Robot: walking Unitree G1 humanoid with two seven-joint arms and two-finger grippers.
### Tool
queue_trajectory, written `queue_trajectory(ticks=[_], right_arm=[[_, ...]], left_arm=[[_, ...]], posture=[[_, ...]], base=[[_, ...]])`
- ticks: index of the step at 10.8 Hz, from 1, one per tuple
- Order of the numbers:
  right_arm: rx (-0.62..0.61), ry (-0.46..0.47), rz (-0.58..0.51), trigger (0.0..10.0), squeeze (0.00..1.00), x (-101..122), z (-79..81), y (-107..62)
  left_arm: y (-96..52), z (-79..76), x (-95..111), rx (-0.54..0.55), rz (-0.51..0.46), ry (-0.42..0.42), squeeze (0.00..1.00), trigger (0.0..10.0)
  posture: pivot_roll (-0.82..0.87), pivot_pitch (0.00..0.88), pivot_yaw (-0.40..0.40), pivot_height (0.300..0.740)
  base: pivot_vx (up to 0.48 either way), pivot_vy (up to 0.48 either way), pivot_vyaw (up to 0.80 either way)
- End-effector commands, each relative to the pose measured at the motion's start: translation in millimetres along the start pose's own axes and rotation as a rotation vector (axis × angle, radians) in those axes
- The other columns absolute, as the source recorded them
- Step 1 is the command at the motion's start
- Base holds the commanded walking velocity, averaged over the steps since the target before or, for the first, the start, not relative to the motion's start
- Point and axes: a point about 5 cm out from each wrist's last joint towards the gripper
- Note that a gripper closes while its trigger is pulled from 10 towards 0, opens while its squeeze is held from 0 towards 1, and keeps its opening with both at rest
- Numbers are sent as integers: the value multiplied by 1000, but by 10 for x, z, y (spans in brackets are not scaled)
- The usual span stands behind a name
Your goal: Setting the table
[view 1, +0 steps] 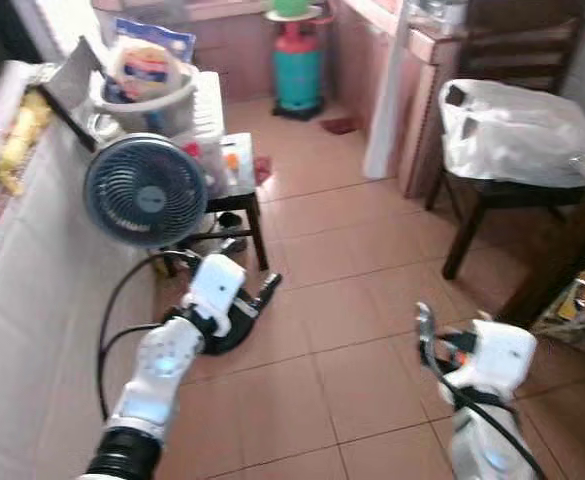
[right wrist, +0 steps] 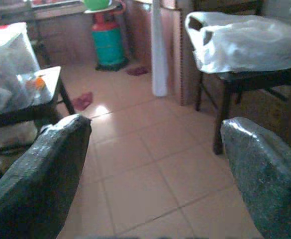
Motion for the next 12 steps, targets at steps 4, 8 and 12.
queue_trajectory(ticks=[4, 8, 12], right_arm=[[84, -18, 11, 10000, 0, 11, 71, -1], [41, -45, 21, 10000, 0, 96, -124, -283], [40, -18, 78, 10000, 0, 47, -69, -493]], left_arm=[[-77, -76, -153, 32, 85, -19, 0, 10000], [-536, 2, -439, 138, 226, -75, 0, 10000], [-533, -10, -302, 123, 163, -22, 0, 10000]], posture=[[133, 84, 13, 740], [124, 101, -31, 740], [121, 121, -41, 740]], base=[[0, 0, 0], [0, 0, 0], [0, 0, 0]])
Point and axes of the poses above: a point about 5 cm out from each wrist's last joint towards the gripper, its own y axis pointing out of the wrist towards the gripper, its own x axis along the axis of the wrist's last joint, z = x × y, and after that the axes turned 11 degrees about y, right-handed
